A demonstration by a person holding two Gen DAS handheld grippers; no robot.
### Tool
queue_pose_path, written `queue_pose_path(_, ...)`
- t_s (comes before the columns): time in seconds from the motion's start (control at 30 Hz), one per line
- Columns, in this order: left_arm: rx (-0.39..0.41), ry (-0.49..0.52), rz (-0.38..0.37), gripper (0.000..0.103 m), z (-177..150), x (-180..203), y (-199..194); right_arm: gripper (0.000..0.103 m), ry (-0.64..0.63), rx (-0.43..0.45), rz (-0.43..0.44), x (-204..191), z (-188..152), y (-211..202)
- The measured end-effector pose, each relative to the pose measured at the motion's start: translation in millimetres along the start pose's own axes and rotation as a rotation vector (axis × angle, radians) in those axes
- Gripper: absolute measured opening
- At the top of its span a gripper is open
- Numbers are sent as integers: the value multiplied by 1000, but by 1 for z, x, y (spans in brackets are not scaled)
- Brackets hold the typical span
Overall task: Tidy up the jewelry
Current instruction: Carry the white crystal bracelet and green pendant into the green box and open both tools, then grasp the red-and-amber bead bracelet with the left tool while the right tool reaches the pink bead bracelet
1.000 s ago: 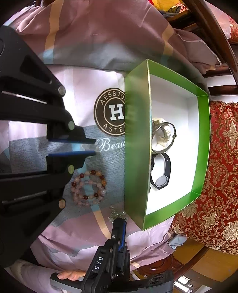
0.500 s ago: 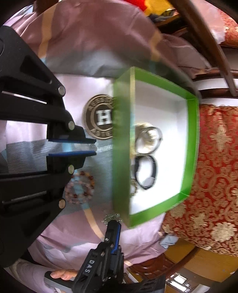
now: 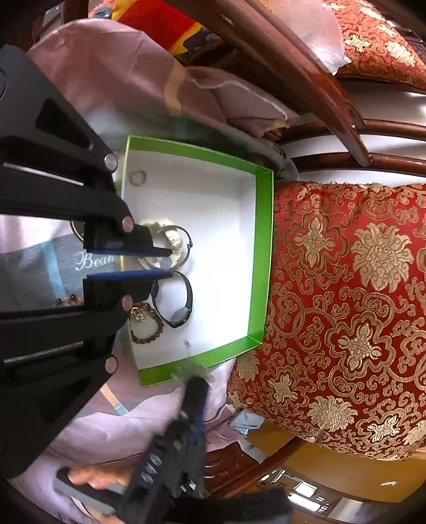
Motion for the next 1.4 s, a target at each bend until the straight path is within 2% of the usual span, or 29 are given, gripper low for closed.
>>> queue_pose_path(0.17,8,-5,7,7,14,0,9,6,28,-21,33,9,-4,15)
queue_pose_path(0.33,-7,2,12,7,24,4,24,6,29,-8,10,13,-4,22)
queue_pose_path(0.37,-17,3,13,7,24,6,28,15,35,-15,-1,13,-5,22)
queue_pose_path(0.4,-24,4,15,7,22,6,31,30,38,-15,0,13,-6,21)
queue_pose_path(0.47,-29,6,22,7,17,7,32,39,30,-6,17,8,-8,12)
queue_pose_path(0.6,-47,11,4,8,-2,6,25,39,-68,-27,88,-19,-20,-10)
queue_pose_path(0.67,-79,17,-37,9,-23,9,20,39,-121,-56,97,-30,-31,-15)
queue_pose_path(0.77,-146,49,-64,18,-55,19,22,39,-169,-107,91,-36,-50,-13)
queue_pose_path(0.87,-225,72,-60,18,-83,28,39,39,-179,-179,99,-31,-78,5)
queue_pose_path(0.93,-266,78,-69,18,-94,34,48,39,-146,-252,64,-21,-94,29)
queue_pose_path(1.07,-288,87,-54,18,-102,38,55,29,-84,-316,27,-7,-106,65)
queue_pose_path(1.13,-289,87,-55,20,-102,39,56,16,-106,-298,21,-10,-107,67)
queue_pose_path(1.17,-289,90,-54,25,-102,40,56,7,-110,-307,19,-12,-107,68)
queue_pose_path(1.2,-289,93,-51,28,-102,41,57,8,-101,-308,30,-12,-106,65)
queue_pose_path(1.4,-294,135,-58,29,-104,61,58,8,-36,-243,-7,7,-93,39)
Point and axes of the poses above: each gripper's, at about its wrist camera, not at the fingertips, and y roughly the way its jaws point, x to its right, z to its top, the point moved 3 cm from there along y, roughly the way its jaws point, and after that the axes turned 13 degrees about z, right-handed, at the moved point
